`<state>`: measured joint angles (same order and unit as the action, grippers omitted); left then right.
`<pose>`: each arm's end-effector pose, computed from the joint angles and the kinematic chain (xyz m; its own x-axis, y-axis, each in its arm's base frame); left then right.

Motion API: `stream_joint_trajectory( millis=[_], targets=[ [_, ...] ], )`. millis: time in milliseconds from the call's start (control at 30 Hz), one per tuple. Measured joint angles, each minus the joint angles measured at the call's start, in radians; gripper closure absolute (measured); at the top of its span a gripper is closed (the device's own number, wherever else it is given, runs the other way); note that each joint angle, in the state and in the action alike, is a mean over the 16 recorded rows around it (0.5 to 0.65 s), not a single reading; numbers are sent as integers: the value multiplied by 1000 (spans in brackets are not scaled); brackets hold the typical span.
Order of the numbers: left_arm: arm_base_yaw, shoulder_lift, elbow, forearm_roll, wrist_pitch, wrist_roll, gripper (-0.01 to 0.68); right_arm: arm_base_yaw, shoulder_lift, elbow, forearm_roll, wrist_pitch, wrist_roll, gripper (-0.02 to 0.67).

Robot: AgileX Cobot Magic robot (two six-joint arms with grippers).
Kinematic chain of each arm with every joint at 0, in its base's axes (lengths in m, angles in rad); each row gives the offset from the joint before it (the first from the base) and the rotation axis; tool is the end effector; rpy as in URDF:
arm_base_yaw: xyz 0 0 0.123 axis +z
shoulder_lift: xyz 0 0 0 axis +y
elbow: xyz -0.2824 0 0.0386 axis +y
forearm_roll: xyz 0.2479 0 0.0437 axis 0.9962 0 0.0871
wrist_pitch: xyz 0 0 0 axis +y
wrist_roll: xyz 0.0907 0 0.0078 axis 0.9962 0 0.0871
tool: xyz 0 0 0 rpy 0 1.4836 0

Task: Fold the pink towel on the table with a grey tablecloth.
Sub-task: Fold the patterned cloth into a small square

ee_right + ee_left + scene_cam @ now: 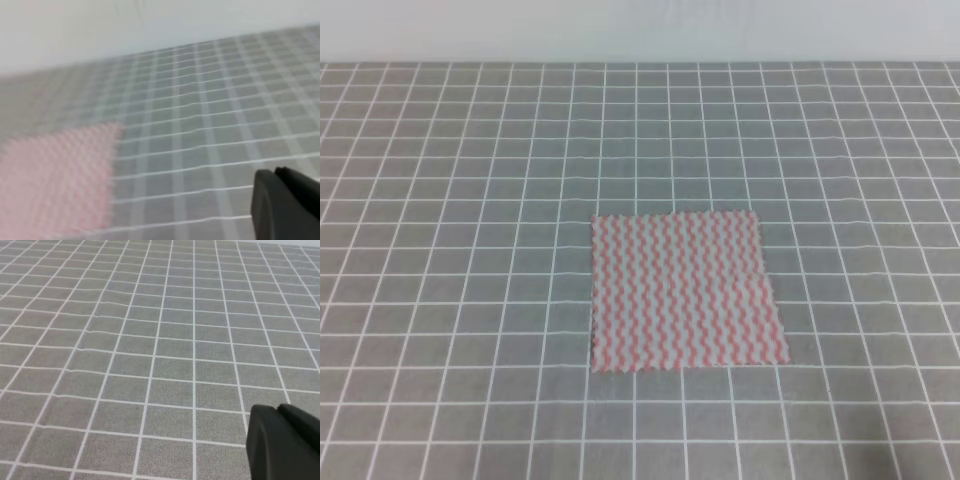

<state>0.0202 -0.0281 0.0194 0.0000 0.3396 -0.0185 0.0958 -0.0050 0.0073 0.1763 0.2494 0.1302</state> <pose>0.0524 0.0011 0.1774 -0.2408 -0.0234 -0.9703 -0.0247 0.9995 -0.0180 0.0545 0.0092 0.1886 -0.1932 0.2791 -0.9406 -0.0846 0.9504 0.2994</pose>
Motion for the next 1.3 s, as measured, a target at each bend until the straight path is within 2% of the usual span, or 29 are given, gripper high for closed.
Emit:
stream_joint_trajectory(
  millis=[300, 533, 700, 900, 1100, 1300],
  targets=[
    [0, -2, 1, 0, -1, 0, 675, 0, -4, 7, 610, -59, 1, 666],
    [0, -2, 1, 0, -1, 0, 675, 0, -2, 5, 891, -103, 1, 666],
    [0, 0, 0, 0, 0, 0, 675, 0, 0, 0, 909, -97, -19, 667],
    [0, 0, 0, 29, -1, 0, 675, 0, 5, -12, 905, -44, -114, 667],
    [0, 4, -3, 94, -31, -10, 675, 0, 44, -74, 891, 28, -327, 667],
    [0, 2, -1, -7, -139, -162, 675, 0, 144, -147, 909, 66, -521, 666]
  ],
)
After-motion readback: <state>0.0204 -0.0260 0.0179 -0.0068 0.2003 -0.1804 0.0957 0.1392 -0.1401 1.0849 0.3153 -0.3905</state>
